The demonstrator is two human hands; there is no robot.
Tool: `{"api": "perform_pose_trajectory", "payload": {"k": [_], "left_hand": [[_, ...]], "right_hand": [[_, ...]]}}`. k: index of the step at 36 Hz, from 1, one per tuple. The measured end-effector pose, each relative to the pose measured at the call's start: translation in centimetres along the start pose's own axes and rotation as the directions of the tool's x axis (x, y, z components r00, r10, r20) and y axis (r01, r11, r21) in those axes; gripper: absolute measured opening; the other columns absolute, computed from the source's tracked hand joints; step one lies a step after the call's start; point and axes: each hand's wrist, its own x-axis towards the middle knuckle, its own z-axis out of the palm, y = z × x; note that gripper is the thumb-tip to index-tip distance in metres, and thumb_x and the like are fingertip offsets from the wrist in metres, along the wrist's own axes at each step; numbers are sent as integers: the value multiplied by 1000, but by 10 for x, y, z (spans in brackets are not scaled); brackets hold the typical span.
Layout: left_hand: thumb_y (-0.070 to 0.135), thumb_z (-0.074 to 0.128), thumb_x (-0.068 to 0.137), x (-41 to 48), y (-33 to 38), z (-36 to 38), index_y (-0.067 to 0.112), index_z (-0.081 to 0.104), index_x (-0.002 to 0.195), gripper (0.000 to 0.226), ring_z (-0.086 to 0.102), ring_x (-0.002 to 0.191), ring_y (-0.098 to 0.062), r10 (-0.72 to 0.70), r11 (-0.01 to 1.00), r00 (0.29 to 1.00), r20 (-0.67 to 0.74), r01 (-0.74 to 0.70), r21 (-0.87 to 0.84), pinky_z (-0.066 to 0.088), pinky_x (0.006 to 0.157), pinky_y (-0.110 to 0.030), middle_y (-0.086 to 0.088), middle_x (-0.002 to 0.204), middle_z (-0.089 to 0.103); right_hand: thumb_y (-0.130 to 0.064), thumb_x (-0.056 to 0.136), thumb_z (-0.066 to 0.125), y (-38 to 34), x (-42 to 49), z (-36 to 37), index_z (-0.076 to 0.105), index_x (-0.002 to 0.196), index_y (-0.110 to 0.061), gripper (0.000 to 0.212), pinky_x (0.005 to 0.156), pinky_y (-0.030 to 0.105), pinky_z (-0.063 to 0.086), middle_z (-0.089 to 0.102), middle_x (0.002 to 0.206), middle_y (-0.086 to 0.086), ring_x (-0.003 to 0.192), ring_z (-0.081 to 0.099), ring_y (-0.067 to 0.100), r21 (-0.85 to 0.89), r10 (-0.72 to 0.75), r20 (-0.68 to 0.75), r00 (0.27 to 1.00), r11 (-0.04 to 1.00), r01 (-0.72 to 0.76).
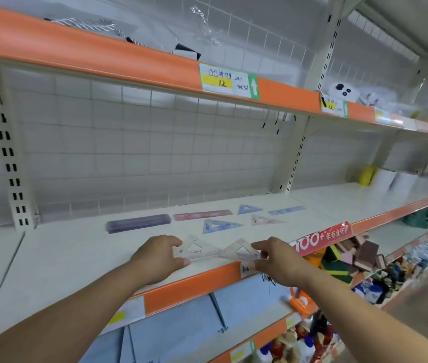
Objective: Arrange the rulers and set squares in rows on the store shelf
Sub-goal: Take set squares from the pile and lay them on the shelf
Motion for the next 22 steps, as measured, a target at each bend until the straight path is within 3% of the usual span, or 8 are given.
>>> {"api": "perform_pose_trajectory", "payload": {"k": [5, 8, 12, 16, 20, 22], "left_hand": [[43, 65, 87, 10, 5, 2, 23, 47, 138, 58, 50, 122, -16, -11, 1000, 1000, 4, 11, 8, 43, 99, -25, 1, 140, 50], [44, 64, 87, 14, 10, 6, 23, 47, 139, 59, 51, 122, -16, -17, 1000, 1000, -1, 17, 13, 43, 97, -25, 1, 141, 49], [44, 64, 87, 20, 17, 9, 23, 46, 139, 59, 51, 122, -15, -23, 999, 1000, -3, 23, 27, 44, 96, -25, 2, 142, 49], [43, 63, 87, 29, 30, 12, 22, 47, 139, 58, 52, 119, -15, -39, 999, 999, -13, 39, 34, 45, 96, -26, 2, 138, 52], [43, 64, 87, 39, 45, 20, 23, 49, 136, 56, 54, 115, -15, -79, 996, 996, -32, 80, 27, 46, 96, -28, 2, 130, 56], [43, 64, 87, 44, 54, 26, 23, 49, 136, 55, 55, 113, -15, -101, 994, 994, -43, 102, 25, 46, 96, -28, 2, 129, 56]], "right_hand": [[-25, 91, 62, 8, 14, 0, 52, 136, -19, 46, 75, 20, 45, 52, 105, -3, 95, 56, 19, 11, -2, 5, 1000, 1000, 2], [-28, 91, 62, 13, 20, -2, 45, 141, -18, 54, 90, 30, 47, 52, 126, 4, 113, 55, 23, 2, 19, 17, 1000, 1000, -19], [-29, 91, 61, 24, 31, -4, 45, 142, -20, 54, 97, 30, 43, 52, 130, 4, 117, 53, 22, 1, -1, 17, 1000, 1000, 0], [-29, 89, 60, 39, 45, -8, 55, 133, -21, 45, 88, 29, 44, 56, 106, -3, 97, 54, 18, 14, -49, 8, 999, 999, 49], [-27, 88, 61, 58, 61, -12, 63, 101, -33, 14, 85, 32, 45, 51, 83, -12, 88, 51, 20, 25, -102, 18, 995, 995, 101], [-28, 89, 61, 66, 68, -18, 61, 110, -34, 22, 90, 32, 44, 50, 86, -12, 93, 52, 21, 30, -133, 33, 991, 991, 132]]}}
